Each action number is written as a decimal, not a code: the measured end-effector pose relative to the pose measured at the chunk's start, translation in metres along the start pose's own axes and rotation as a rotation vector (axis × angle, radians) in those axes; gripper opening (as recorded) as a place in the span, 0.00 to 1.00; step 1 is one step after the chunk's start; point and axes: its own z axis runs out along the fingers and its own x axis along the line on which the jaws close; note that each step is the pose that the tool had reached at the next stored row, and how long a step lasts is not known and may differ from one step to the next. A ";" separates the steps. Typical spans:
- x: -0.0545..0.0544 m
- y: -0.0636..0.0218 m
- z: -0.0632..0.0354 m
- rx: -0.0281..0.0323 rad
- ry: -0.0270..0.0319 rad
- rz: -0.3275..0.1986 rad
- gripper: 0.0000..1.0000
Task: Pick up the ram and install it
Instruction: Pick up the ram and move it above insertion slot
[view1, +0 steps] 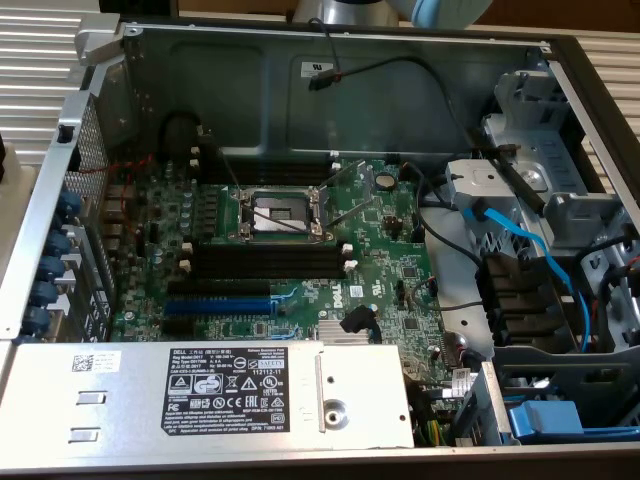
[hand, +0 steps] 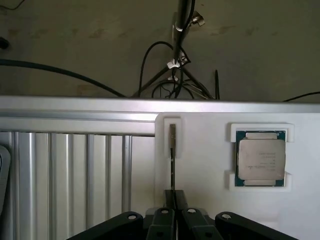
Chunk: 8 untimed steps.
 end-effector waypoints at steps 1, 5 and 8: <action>0.000 -0.0001 -0.0017 0.0000 0.0000 0.000 0.12; 0.000 -0.0004 -0.0087 0.0001 -0.0001 0.000 0.12; 0.001 -0.0006 -0.0145 0.0000 0.0000 0.000 0.12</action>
